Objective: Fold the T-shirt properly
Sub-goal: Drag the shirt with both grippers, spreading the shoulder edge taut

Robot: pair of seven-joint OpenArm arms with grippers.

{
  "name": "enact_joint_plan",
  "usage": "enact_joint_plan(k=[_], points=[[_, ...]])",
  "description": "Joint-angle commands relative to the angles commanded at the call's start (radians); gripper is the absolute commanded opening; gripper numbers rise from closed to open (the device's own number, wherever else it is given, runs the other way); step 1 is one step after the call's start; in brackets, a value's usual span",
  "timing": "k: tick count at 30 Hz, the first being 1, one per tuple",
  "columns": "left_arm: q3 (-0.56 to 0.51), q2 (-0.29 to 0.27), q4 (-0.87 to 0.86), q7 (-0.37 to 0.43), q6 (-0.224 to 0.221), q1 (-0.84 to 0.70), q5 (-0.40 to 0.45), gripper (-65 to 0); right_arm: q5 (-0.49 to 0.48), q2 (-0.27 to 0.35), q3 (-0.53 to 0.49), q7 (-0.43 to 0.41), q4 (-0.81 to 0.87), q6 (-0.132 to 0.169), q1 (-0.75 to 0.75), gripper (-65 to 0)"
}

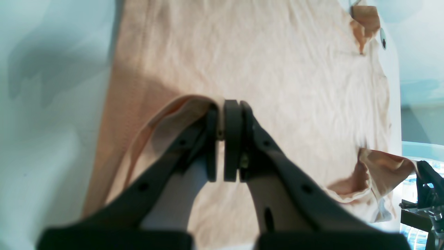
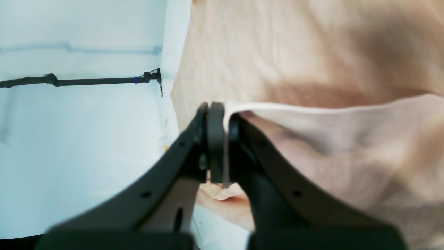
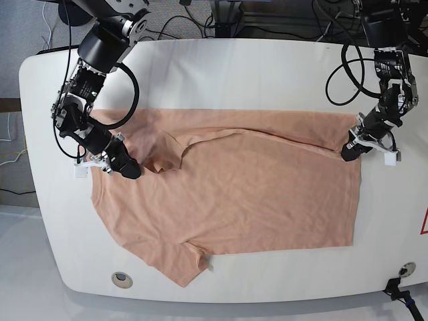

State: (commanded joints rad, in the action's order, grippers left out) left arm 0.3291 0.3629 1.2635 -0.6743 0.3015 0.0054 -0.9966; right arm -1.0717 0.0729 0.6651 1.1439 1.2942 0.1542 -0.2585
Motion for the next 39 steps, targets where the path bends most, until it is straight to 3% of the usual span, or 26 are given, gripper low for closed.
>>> enact_joint_plan(k=[5, 11, 26, 29, 31, 33, 35, 39], points=[[0.002, 0.0, 0.0, 0.002, 0.0, 0.0, 0.0, -65.0, 0.002, 0.002, 0.0, -0.003, 0.0, -0.003, -0.018, -65.0], [0.003, 0.002, 0.0, 0.002, 0.0, 0.0, 0.0, -65.0, 0.104, -0.003, 0.0, -0.003, 0.0, 0.005, -0.046, -65.0], [0.003, 0.028, 0.0, 0.003, 0.0, 0.0, 0.0, -65.0, 0.114, 0.0, -0.002, -0.003, 0.0, 0.003, -0.077, -65.0], [0.003, 0.028, 0.0, 0.003, 0.0, 0.0, 0.0, -63.9, 0.114, 0.014, -0.002, -0.003, 0.0, -0.003, -0.086, -49.5], [0.003, 0.028, 0.0, 0.003, 0.0, 0.0, 0.0, -44.7, 0.114, 0.026, -0.031, -0.003, 0.003, -0.003, -0.089, -38.2], [0.002, 0.046, 0.0, 0.003, 0.0, 0.002, 0.0, -30.2, 0.11, 0.06, -0.066, -0.003, 0.008, -0.003, -0.091, -29.7], [0.0, 0.064, 0.0, 0.003, 0.0, 0.003, 0.0, -27.5, 0.11, 0.087, -0.095, -0.003, 0.011, -0.003, -0.091, -24.8], [-0.003, 0.109, 0.006, 0.003, 0.0, 0.02, 0.026, -27.3, 0.109, 0.17, -0.175, 0.0, 0.097, 0.003, -0.058, -24.1]])
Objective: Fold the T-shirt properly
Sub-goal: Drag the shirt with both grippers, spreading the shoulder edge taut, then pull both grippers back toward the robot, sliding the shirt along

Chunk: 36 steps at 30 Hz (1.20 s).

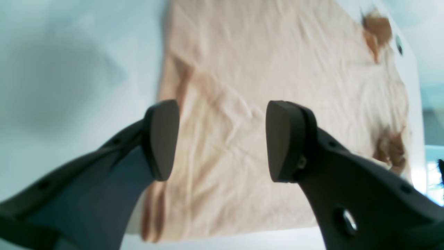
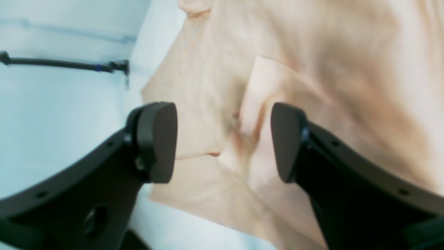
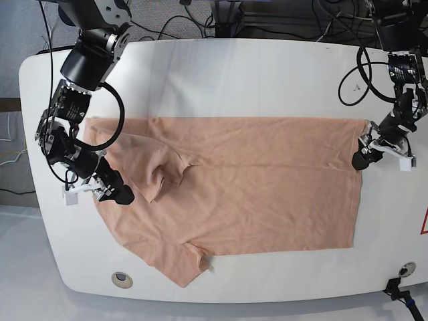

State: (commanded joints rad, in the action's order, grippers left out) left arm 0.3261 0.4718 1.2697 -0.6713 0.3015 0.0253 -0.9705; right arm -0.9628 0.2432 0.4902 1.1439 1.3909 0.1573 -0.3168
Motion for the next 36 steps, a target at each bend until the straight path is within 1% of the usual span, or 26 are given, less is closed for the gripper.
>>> enact_joint_plan(k=[2, 4, 5, 7, 8, 9, 10, 11, 12, 13, 14, 16, 18, 19, 20, 23, 26, 30, 35, 36], points=[[0.0, 0.017, 0.029, 0.0, 0.0, 0.002, 0.044, -27.3, 0.003, 0.048, -0.057, -0.002, 0.084, 0.0, 0.035, -24.1], [0.0, 0.025, 0.094, 0.0, 0.0, -0.008, 0.114, -27.3, 0.028, 0.115, -0.107, -0.003, 0.172, 0.002, 0.081, -24.1], [0.003, 0.025, 0.13, 0.0, 0.0, -0.029, 0.16, -27.3, 0.057, 0.141, -0.123, -0.005, 0.222, 0.002, 0.114, -24.1], [0.005, 0.025, 0.209, 0.002, 0.0, -0.064, 0.242, -27.3, 0.15, 0.167, -0.124, -0.028, 0.316, 0.006, 0.186, -24.1], [0.005, 0.025, 0.247, 0.002, 0.002, -0.083, 0.279, -27.3, 0.201, 0.169, -0.124, -0.044, 0.351, 0.018, 0.221, -24.1], [0.006, 0.021, 0.287, 0.003, 0.012, -0.106, 0.318, -27.3, 0.259, 0.176, -0.124, -0.063, 0.382, 0.048, 0.259, -24.1], [0.006, 0.02, 0.324, 0.012, 0.041, -0.124, 0.35, -27.3, 0.313, 0.18, -0.124, -0.072, 0.402, 0.081, 0.29, -24.1], [0.006, 0.017, 0.348, 0.028, 0.071, -0.143, 0.37, -27.3, 0.353, 0.178, -0.124, -0.074, 0.411, 0.11, 0.31, -24.1], [0.006, 0.017, 0.37, 0.044, 0.098, -0.169, 0.387, -27.3, 0.391, 0.175, -0.123, -0.074, 0.416, 0.149, 0.327, -24.1], [0.006, 0.017, 0.388, 0.06, 0.112, -0.193, 0.396, -27.3, 0.425, 0.175, -0.121, -0.075, 0.417, 0.18, 0.341, -24.1], [0.006, 0.017, 0.405, 0.072, 0.115, -0.213, 0.4, -27.3, 0.459, 0.173, -0.121, -0.077, 0.417, 0.204, 0.354, -24.1], [0.006, 0.017, 0.42, 0.08, 0.117, -0.244, 0.4, -27.3, 0.526, 0.147, -0.12, -0.115, 0.417, 0.227, 0.381, -24.1], [0.006, 0.017, 0.423, 0.08, 0.118, -0.267, 0.4, -27.3, 0.605, 0.14, -0.12, -0.184, 0.414, 0.232, 0.404, -24.1], [0.006, 0.017, 0.423, 0.08, 0.118, -0.273, 0.4, -27.3, 0.637, 0.138, -0.123, -0.207, 0.41, 0.232, 0.407, -24.1], [0.006, 0.015, 0.422, 0.08, 0.118, -0.278, 0.4, -27.3, 0.651, 0.137, -0.123, -0.209, 0.397, 0.233, 0.407, -24.1], [0.008, -0.008, 0.42, 0.08, 0.118, -0.284, 0.4, -27.3, 0.643, 0.137, -0.123, -0.213, 0.336, 0.233, 0.402, -24.1], [0.008, -0.011, 0.42, 0.08, 0.118, -0.284, 0.4, -27.3, 0.638, 0.137, -0.123, -0.267, 0.278, 0.233, 0.402, -24.1], [0.008, -0.011, 0.42, 0.08, 0.118, -0.284, 0.4, -27.3, 0.641, 0.121, -0.124, -0.327, 0.184, 0.233, 0.4, -24.1], [0.008, -0.011, 0.417, 0.08, 0.117, -0.284, 0.402, -27.3, 0.64, 0.114, -0.126, -0.359, 0.127, 0.233, 0.4, -24.1], [0.008, -0.011, 0.416, 0.08, 0.117, -0.284, 0.402, -27.3, 0.64, 0.1, -0.126, -0.359, 0.127, 0.233, 0.402, -24.1]])
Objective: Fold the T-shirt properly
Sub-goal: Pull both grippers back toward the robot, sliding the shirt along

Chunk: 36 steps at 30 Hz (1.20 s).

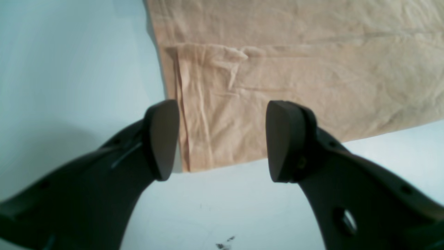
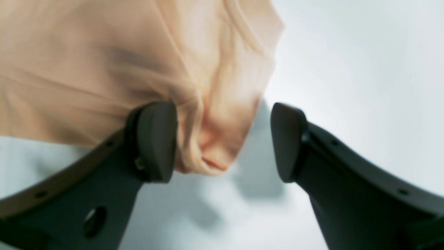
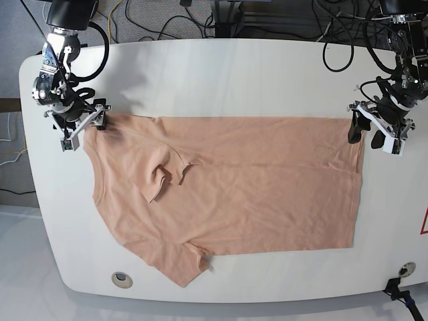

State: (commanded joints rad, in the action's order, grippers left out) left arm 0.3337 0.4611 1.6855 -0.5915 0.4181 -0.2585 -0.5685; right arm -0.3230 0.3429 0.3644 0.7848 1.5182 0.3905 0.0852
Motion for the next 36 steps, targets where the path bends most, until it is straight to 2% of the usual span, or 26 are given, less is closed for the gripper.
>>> enact_joint_plan(k=[3, 7, 10, 12, 15, 17, 20, 25, 32, 34, 36], points=[[0.009, 0.0, -0.029, 0.0, -0.002, 0.002, 0.0, -27.3, 0.005, -0.017, 0.0, 0.0, 0.0, 0.0, 0.002, -24.3], [0.095, -0.031, -0.109, 0.0, 0.003, 0.006, -0.002, -27.3, 0.003, -0.018, 0.0, 0.0, 0.0, 0.0, 0.003, -24.4], [0.101, -0.032, -0.133, 0.0, 0.005, 0.029, 0.0, -27.3, 0.003, -0.018, 0.0, 0.0, 0.0, 0.0, 0.005, -24.9], [0.101, -0.032, -0.149, 0.0, 0.005, 0.032, 0.0, -27.3, 0.002, -0.018, 0.0, 0.0, -0.002, 0.0, 0.005, -31.6], [0.101, -0.032, -0.167, 0.0, 0.005, 0.034, 0.0, -27.3, 0.0, -0.018, 0.0, 0.0, -0.034, 0.0, 0.002, -48.3], [0.101, -0.034, -0.181, 0.0, 0.005, 0.041, 0.0, -27.3, 0.0, -0.018, 0.0, 0.0, -0.058, 0.0, -0.002, -57.0], [0.101, -0.035, -0.229, 0.0, 0.008, 0.069, 0.0, -27.2, 0.0, -0.018, 0.0, 0.0, -0.061, 0.0, 0.002, -64.0], [0.101, -0.054, -0.288, 0.0, 0.068, 0.109, 0.002, -27.2, 0.0, -0.018, 0.0, 0.0, -0.061, 0.0, 0.003, -65.0], [0.031, -0.057, -0.307, 0.0, 0.064, 0.11, 0.005, -27.2, 0.0, -0.02, 0.002, 0.0, -0.058, 0.0, 0.005, -65.0], [0.02, -0.058, -0.307, 0.0, 0.064, 0.109, 0.034, -27.2, -0.002, -0.02, 0.002, 0.0, -0.058, 0.0, 0.005, -65.0], [0.021, -0.083, -0.308, 0.0, 0.064, 0.109, 0.064, -27.2, -0.002, -0.02, 0.003, 0.0, -0.058, 0.0, 0.005, -65.0]])
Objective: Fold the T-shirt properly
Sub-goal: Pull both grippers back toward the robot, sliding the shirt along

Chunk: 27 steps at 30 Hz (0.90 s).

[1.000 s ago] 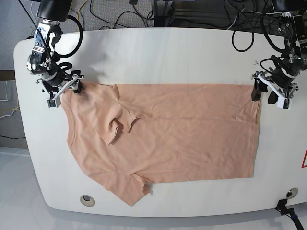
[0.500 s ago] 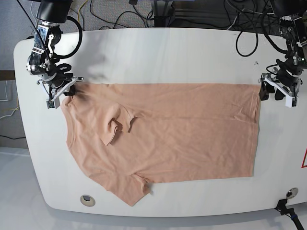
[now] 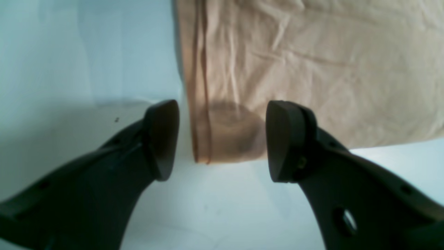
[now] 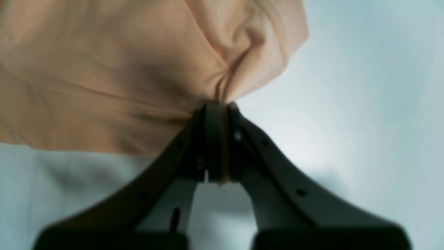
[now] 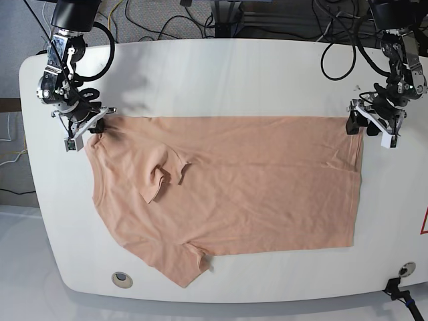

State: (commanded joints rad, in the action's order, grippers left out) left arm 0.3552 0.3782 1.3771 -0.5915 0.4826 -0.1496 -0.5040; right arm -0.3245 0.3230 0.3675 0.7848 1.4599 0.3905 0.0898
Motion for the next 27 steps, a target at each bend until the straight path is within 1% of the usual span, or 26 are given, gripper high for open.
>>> enact_joint_plan(k=[3, 8, 9, 10, 11, 13, 14, 15, 17, 24, 27], points=[[0.002, -0.021, 0.0, 0.0, 0.0, 0.0, 0.049, -27.2, 0.0, 0.0, 0.0, 0.0, 0.002, 0.0, 0.0, -65.0], [0.0, -0.023, -0.026, -0.002, 0.002, -0.009, 0.055, -27.5, 0.0, 0.0, 0.0, 0.0, 0.002, 0.0, 0.0, -65.0], [0.0, -0.023, -0.035, -0.002, 0.002, -0.009, 0.055, -28.8, 0.0, 0.0, 0.0, 0.0, 0.002, 0.0, 0.0, -65.0], [0.0, -0.023, -0.04, -0.002, 0.002, -0.009, 0.055, -32.0, 0.0, 0.0, 0.0, 0.0, 0.002, 0.0, 0.0, -65.0], [0.0, -0.023, -0.04, -0.002, 0.002, -0.011, 0.055, -37.3, 0.0, 0.0, 0.0, 0.0, 0.002, 0.0, 0.0, -65.0], [0.0, -0.023, -0.04, -0.002, 0.002, -0.012, 0.055, -51.3, 0.0, 0.0, 0.0, 0.0, 0.002, 0.0, 0.0, -65.0], [0.0, -0.023, -0.041, -0.002, 0.002, -0.012, 0.055, -57.1, 0.0, 0.0, 0.0, 0.0, 0.002, 0.0, 0.0, -65.0], [0.0, -0.023, -0.041, -0.002, 0.003, -0.014, 0.055, -60.9, 0.0, 0.0, 0.0, 0.0, 0.002, 0.0, 0.0, -65.0], [0.0, -0.023, -0.041, -0.005, 0.003, -0.014, 0.055, -65.0, 0.0, 0.0, 0.0, 0.0, 0.002, 0.0, 0.0, -65.0], [0.0, -0.023, -0.034, -0.006, 0.003, -0.041, 0.055, -65.0, 0.0, 0.0, 0.0, 0.006, 0.006, 0.0, 0.025, -65.0], [0.002, -0.018, -0.031, -0.008, 0.003, -0.083, 0.054, -65.0, 0.0, -0.037, 0.003, 0.008, 0.064, -0.002, 0.074, -65.0]])
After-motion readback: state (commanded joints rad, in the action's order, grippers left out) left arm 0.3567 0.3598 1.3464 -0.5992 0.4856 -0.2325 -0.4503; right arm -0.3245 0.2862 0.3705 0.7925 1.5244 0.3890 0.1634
